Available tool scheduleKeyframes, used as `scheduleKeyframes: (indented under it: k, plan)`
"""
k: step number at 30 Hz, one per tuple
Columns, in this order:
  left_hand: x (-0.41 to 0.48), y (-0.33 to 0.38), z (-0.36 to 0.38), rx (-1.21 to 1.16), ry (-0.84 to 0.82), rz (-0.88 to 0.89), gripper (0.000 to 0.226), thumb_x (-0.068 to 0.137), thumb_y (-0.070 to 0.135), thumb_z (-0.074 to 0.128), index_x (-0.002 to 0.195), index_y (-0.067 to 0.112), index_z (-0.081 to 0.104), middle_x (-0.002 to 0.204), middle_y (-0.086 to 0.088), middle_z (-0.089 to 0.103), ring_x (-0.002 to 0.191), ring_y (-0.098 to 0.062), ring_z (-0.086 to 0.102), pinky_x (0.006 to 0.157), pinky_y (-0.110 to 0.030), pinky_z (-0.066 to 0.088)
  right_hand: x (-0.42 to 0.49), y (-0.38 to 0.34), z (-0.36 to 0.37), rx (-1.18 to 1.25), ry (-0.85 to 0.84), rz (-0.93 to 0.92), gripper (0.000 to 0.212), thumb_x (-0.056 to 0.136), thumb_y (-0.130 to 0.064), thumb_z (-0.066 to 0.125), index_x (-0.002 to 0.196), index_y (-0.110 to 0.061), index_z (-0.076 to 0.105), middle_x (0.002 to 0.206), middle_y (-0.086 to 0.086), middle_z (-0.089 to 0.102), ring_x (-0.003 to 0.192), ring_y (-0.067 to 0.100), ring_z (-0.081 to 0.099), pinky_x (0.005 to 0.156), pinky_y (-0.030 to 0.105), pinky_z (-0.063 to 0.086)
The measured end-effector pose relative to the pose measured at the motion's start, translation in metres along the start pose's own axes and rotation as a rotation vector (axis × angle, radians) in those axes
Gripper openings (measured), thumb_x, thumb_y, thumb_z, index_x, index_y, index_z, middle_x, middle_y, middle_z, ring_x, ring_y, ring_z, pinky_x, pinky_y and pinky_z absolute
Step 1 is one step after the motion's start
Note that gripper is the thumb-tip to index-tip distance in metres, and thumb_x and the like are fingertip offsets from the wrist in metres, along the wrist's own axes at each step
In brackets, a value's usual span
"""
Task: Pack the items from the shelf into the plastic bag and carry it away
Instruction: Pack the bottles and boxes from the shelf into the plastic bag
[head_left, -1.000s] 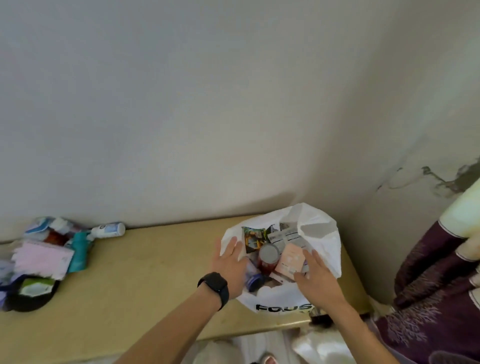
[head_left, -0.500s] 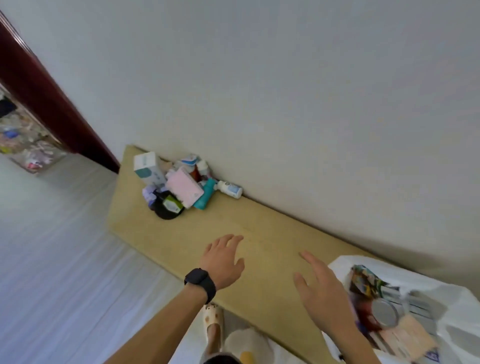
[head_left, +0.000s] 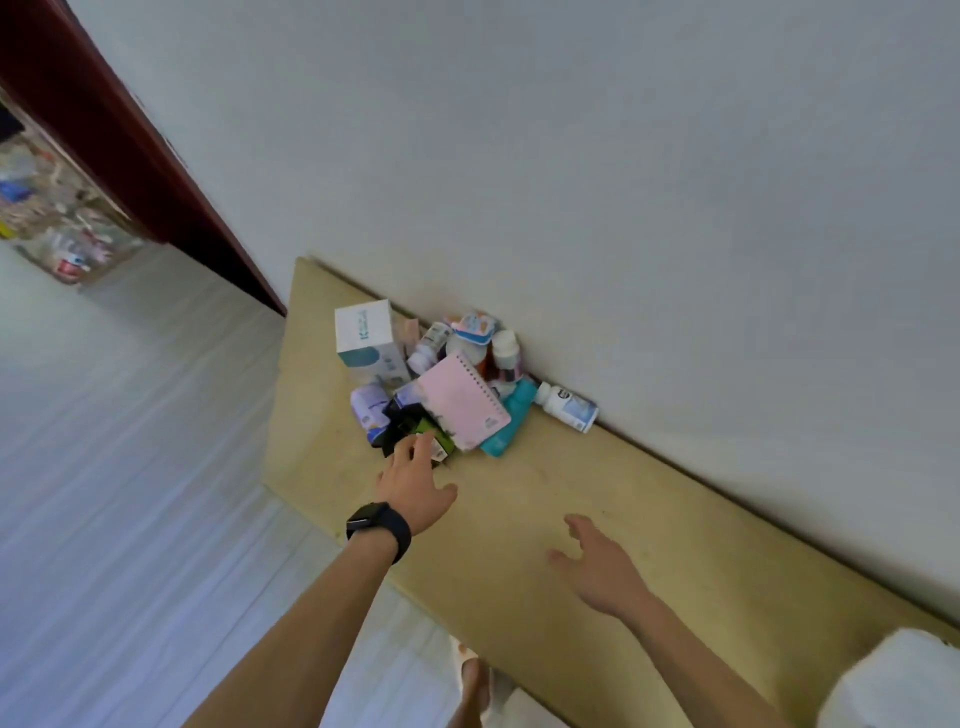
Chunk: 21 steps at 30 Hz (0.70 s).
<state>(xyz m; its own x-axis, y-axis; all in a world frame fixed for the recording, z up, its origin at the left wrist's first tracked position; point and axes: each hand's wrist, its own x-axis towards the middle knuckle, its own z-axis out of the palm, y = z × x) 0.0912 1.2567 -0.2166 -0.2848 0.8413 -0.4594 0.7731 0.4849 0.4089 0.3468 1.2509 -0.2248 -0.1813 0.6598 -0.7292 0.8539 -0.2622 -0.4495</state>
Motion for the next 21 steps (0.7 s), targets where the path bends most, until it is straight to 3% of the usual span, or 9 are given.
scheduleKeyframes:
  k: [3, 8, 13, 18, 21]
  plan:
    - [0.049, -0.005, -0.018, -0.011, 0.045, 0.033, 0.088, 0.077, 0.039, 0.07, 0.151, 0.02, 0.025, 0.15, -0.009, 0.035, 0.135, -0.031, 0.037, 0.105, -0.043, 0.039, 0.054, -0.036, -0.01, 0.144, 0.006, 0.092, 0.065, 0.092, -0.046, 0.059, 0.147, -0.019, 0.036, 0.145, 0.004, 0.051, 0.128, 0.023, 0.052, 0.095, 0.025, 0.041]
    - [0.106, 0.002, -0.033, -0.031, 0.058, 0.107, 0.09, 0.078, 0.035, 0.075, 0.149, 0.02, 0.023, 0.146, -0.011, 0.04, 0.132, -0.03, 0.04, 0.105, -0.041, 0.038, 0.123, -0.085, -0.023, 0.484, 0.138, 0.182, 0.073, 0.088, -0.059, 0.057, 0.141, -0.011, 0.042, 0.126, 0.006, 0.058, 0.106, 0.022, 0.057, 0.099, 0.038, 0.046]
    - [0.133, 0.007, -0.033, -0.049, -0.039, 0.1, 0.09, 0.081, 0.038, 0.072, 0.151, 0.02, 0.019, 0.15, -0.011, 0.037, 0.135, -0.033, 0.037, 0.108, -0.049, 0.038, 0.15, -0.118, -0.023, 0.701, 0.119, 0.186, 0.029, 0.098, -0.044, 0.049, 0.103, -0.016, 0.057, 0.112, 0.006, 0.066, 0.093, 0.02, 0.061, 0.079, 0.034, 0.05]
    - [0.134, 0.012, -0.027, 0.025, 0.038, 0.121, 0.064, 0.083, 0.045, 0.069, 0.133, 0.017, 0.041, 0.134, -0.01, 0.049, 0.121, -0.032, 0.044, 0.096, -0.044, 0.043, 0.151, -0.122, -0.026, 0.75, 0.178, 0.198, 0.022, 0.096, -0.031, 0.056, 0.079, -0.017, 0.053, 0.091, 0.007, 0.065, 0.07, 0.012, 0.057, 0.063, 0.027, 0.046]
    - [0.125, 0.019, -0.026, -0.027, -0.01, 0.135, 0.04, 0.084, 0.044, 0.068, 0.109, 0.02, 0.048, 0.115, -0.006, 0.057, 0.101, -0.025, 0.052, 0.085, -0.043, 0.048, 0.148, -0.118, -0.03, 0.64, 0.201, 0.21, 0.024, 0.088, -0.033, 0.06, 0.096, -0.013, 0.049, 0.097, 0.007, 0.063, 0.079, 0.016, 0.055, 0.071, 0.035, 0.049]
